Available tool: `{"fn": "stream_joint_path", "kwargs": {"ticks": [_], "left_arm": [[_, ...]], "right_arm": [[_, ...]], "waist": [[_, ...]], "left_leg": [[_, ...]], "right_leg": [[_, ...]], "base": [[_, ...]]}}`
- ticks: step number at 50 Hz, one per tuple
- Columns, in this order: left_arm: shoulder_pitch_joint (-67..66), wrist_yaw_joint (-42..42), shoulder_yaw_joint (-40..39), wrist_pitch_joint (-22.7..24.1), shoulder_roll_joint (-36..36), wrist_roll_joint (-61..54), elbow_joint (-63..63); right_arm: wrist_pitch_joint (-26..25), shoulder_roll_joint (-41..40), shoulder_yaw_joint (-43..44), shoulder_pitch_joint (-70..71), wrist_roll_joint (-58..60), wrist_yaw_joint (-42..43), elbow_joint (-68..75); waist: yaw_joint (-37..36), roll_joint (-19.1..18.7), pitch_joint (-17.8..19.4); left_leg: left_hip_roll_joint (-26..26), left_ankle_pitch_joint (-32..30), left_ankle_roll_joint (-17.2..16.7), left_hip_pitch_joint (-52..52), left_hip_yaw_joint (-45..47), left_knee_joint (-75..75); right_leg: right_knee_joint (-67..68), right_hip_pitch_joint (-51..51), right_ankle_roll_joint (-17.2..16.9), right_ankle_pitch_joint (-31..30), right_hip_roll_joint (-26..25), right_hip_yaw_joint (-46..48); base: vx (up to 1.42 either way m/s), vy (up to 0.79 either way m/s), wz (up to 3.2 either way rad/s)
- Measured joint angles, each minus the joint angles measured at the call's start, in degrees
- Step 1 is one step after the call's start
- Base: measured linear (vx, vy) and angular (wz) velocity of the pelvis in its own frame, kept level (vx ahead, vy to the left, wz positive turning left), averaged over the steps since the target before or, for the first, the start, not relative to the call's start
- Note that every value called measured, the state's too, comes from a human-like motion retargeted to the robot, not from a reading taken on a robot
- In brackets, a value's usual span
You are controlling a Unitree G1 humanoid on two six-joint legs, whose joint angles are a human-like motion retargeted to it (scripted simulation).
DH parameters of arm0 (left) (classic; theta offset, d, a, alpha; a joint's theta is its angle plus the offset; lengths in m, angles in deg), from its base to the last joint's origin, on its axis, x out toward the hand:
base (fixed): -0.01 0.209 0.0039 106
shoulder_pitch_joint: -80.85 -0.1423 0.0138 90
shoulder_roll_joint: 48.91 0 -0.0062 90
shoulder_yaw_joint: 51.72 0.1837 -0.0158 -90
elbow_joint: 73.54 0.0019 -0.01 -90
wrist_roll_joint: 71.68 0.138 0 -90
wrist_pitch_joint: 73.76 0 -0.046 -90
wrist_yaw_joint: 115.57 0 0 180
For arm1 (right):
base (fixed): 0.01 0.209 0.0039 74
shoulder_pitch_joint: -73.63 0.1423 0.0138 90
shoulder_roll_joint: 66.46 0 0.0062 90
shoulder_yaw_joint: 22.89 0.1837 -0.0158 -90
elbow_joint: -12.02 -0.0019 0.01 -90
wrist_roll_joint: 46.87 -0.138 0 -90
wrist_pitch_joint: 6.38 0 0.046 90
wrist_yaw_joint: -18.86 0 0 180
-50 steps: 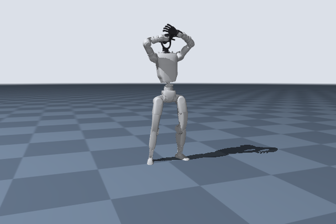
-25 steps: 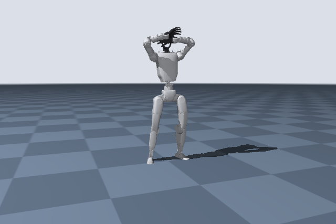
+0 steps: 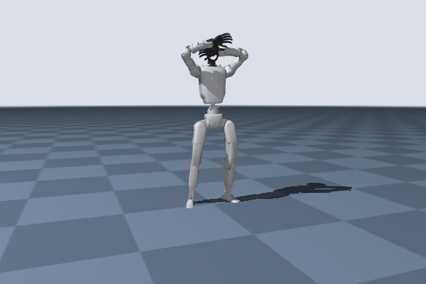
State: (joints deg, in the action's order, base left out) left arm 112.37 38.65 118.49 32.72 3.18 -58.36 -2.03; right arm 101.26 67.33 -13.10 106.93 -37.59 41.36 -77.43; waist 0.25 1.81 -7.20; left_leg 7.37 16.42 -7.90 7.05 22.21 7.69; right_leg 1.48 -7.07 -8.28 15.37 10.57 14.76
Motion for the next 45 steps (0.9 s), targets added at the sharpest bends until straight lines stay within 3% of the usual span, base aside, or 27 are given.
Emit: {"fn": "stream_joint_path", "kwargs": {"ticks": [5,10,15,20,23,26,30,32,38,42,45], "left_arm": [[8.70,-6.81,0.00,-4.89,3.33,-0.60,15.83],[9.46,-1.56,0.00,-5.63,3.20,-5.49,32.42],[2.82,5.33,0.00,-1.07,1.49,-3.06,20.08],[1.12,1.51,0.00,-0.37,1.68,-1.12,-2.71],[4.58,-3.04,0.00,-2.07,2.56,-0.48,-0.67],[8.38,-4.62,0.00,-4.83,2.89,-0.28,11.40],[9.69,-3.38,0.00,-7.81,3.34,-5.97,27.16],[8.32,0.00,0.00,-7.75,3.24,-8.17,29.23],[2.43,8.76,0.00,-1.93,1.61,-2.36,11.34],[2.80,2.97,0.00,-0.87,2.25,1.92,0.99],[5.66,-4.82,0.00,-2.82,3.20,2.54,5.84]], "right_arm": [[1.88,2.86,0.00,-2.44,5.00,-5.49,-15.90],[2.11,0.94,0.00,0.69,-3.79,3.08,-25.69],[0.48,-1.13,0.45,3.32,-8.21,11.88,-13.85],[0.67,1.17,0.00,-1.65,-15.11,10.40,-2.92],[1.25,3.88,0.00,-5.11,-13.05,2.04,-5.02],[1.81,5.05,0.00,-5.67,-5.70,-3.24,-14.10],[1.75,3.39,0.00,-2.71,-5.98,-0.38,-25.98],[1.23,2.05,0.27,-0.46,-9.04,3.67,-25.96],[-0.32,-1.16,0.54,5.30,-12.74,10.48,-6.33],[-1.03,-0.40,0.00,3.19,-9.94,4.26,2.45],[-0.31,2.12,0.00,-0.13,-2.57,-1.47,-1.18]], "waist": [[0.53,2.59,0.95],[-1.90,-0.69,2.15],[-4.54,-3.70,1.53],[-3.89,-2.25,1.14],[-2.79,0.17,1.80],[-2.13,1.48,2.33],[-2.77,0.45,3.30],[-3.55,-0.66,3.51],[-5.11,-2.87,2.44],[-3.45,-0.91,1.88],[-1.84,1.91,2.21]], "left_leg": [[-0.27,-0.06,0.51,-0.13,-0.31,0.08],[-0.43,0.00,1.49,0.02,-0.26,0.18],[-0.19,0.07,1.43,0.11,-0.02,0.19],[-0.03,-0.04,0.57,0.08,-0.16,0.14],[-0.15,-0.10,0.37,0.19,-0.33,0.11],[-0.40,-0.13,0.69,0.33,-0.42,0.10],[-0.61,-0.15,1.37,0.45,-0.34,0.19],[-0.59,-0.12,1.56,0.47,-0.25,0.26],[-0.18,-0.10,1.00,0.16,-0.14,0.40],[-0.12,-0.24,0.43,-0.08,-0.38,0.35],[-0.28,-0.35,0.29,0.10,-0.52,0.24]], "right_leg": [[-0.08,-0.14,-0.49,0.13,0.27,0.36],[-0.23,-0.34,-1.01,0.11,0.44,0.37],[-0.26,-0.28,-0.60,-0.11,0.20,0.04],[-0.19,-0.29,-0.10,-0.21,0.02,0.08],[-0.17,-0.51,-0.12,-0.10,0.12,0.25],[-0.17,-0.70,-0.52,0.02,0.38,0.37],[-0.20,-0.81,-0.91,0.08,0.61,0.33],[-0.22,-0.80,-0.88,0.04,0.60,0.24],[-0.23,-0.47,-0.15,-0.25,0.20,-0.06],[-0.16,-0.35,0.19,-0.26,0.12,0.11],[-0.15,-0.57,0.06,-0.15,0.26,0.27]], "base": [[0.00,0.00,0.00],[0.00,0.00,0.00],[0.00,0.00,0.00],[0.00,0.00,0.00],[0.00,0.00,0.00],[0.00,0.00,0.00],[0.00,0.00,0.00],[0.00,0.00,0.00],[0.00,0.00,0.00],[0.00,0.00,0.00],[0.00,0.00,0.00]]}}
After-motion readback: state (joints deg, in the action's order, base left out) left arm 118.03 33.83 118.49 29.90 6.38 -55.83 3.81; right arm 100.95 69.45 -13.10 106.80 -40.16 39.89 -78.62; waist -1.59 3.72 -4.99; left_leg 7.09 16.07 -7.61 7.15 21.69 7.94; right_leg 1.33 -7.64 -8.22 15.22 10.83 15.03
